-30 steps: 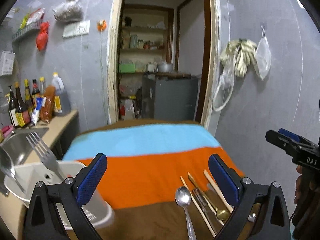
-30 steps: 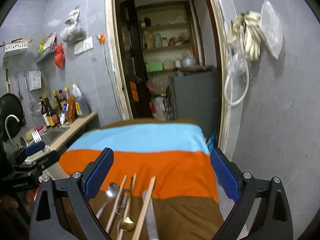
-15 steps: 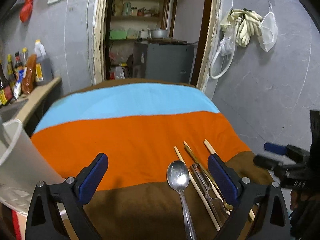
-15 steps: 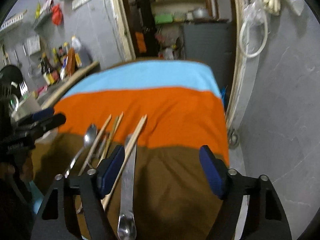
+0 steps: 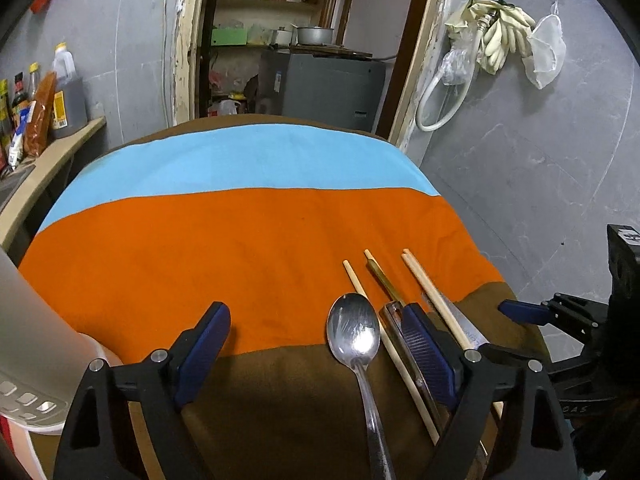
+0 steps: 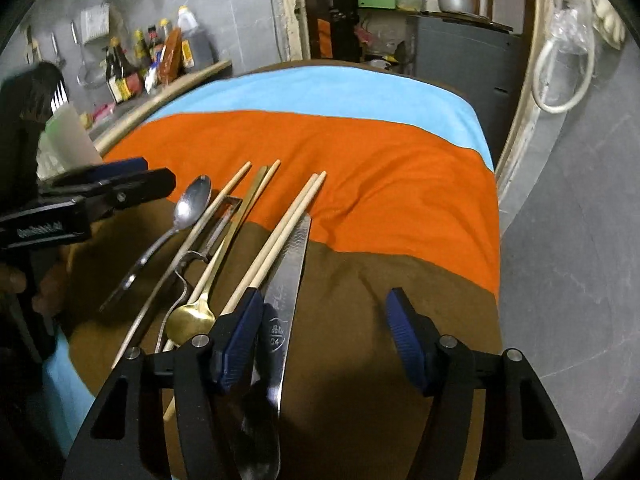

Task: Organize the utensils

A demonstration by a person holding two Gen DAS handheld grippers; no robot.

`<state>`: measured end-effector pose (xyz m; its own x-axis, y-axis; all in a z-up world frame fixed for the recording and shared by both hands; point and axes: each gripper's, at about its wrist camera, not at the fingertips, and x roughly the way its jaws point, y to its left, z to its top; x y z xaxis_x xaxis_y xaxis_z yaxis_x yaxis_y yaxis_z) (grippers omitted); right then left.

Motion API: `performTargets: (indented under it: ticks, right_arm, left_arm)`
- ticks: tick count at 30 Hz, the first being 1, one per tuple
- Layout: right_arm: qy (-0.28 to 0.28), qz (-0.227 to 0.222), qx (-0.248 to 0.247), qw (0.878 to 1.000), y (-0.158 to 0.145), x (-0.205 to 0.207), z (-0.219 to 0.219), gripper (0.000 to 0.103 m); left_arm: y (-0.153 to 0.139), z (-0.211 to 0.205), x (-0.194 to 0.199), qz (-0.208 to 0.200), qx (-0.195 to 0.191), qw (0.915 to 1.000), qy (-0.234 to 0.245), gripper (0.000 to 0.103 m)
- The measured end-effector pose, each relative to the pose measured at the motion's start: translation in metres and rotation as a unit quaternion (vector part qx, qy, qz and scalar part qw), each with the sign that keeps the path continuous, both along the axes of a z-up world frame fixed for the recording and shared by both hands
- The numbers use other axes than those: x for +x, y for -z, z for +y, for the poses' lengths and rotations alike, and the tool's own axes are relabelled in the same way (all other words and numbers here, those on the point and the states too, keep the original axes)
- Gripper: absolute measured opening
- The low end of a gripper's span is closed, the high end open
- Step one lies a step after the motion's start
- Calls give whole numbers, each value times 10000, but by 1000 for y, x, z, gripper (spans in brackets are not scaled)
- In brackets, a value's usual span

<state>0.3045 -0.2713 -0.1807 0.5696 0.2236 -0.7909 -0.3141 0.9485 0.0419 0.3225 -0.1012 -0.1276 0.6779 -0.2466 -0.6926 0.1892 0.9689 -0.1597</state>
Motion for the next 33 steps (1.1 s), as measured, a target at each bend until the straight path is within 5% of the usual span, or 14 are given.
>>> performTargets:
  ticks: [5, 14, 22, 33]
  right_arm:
    - [-52, -5, -89, 9999, -5, 18, 8, 58]
    - [-176, 323, 456, 9983, -1, 51, 6, 23]
    - [3, 974, 998, 9902, 8, 67, 0, 19]
    - [375, 1298, 1322, 9820, 18, 51, 2, 15]
  left_arm:
    - [4, 1, 5, 142, -96, 9998, 37, 80]
    - [21, -2, 22, 615, -424, 9967, 316, 50]
    - [29, -5, 36, 936, -573, 9925, 541, 16]
    - [23, 5, 31, 1080, -625, 9908, 527, 5]
